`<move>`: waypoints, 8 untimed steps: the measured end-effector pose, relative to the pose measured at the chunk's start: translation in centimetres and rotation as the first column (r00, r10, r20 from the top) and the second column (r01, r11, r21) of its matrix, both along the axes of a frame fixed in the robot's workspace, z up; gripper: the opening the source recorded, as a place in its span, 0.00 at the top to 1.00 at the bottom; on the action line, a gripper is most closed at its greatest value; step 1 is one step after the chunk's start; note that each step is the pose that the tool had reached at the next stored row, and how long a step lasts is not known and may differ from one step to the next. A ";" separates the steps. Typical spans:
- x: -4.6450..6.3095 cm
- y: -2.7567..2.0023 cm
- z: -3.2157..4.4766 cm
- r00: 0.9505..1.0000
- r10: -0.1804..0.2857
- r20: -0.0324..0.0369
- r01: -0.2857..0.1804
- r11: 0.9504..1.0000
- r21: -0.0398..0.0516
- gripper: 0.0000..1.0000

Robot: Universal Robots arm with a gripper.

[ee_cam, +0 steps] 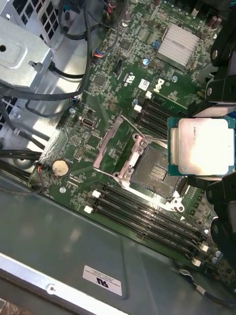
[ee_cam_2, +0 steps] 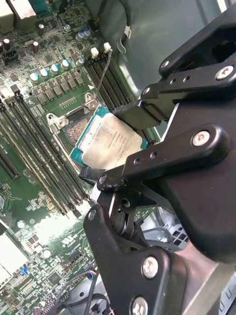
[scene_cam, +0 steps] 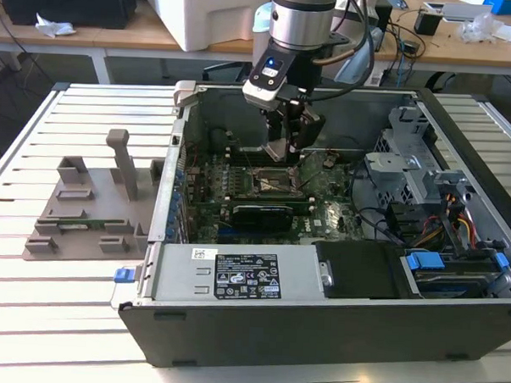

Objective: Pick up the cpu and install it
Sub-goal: 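Place the cpu into insertion slot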

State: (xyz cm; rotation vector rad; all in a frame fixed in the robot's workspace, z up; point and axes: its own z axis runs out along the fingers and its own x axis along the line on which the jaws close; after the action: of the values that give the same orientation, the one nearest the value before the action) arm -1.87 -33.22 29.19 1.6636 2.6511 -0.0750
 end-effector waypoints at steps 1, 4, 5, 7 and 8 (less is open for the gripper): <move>0.0 0.00 0.00 1.000 -0.011 0.000 0.011 1.000 0.000 0.45; 0.0 0.00 0.00 1.000 -0.028 0.000 0.028 1.000 -0.001 0.45; 0.0 0.00 0.00 0.999 -0.036 0.000 0.036 0.999 -0.002 0.45; 0.0 0.00 0.00 0.999 -0.048 0.000 0.048 0.999 -0.002 0.45; 0.0 0.00 0.00 0.998 -0.056 0.000 0.056 0.998 -0.002 0.45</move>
State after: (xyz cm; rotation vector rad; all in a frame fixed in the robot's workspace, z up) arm -1.87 -33.22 29.19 1.7370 2.6038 -0.0785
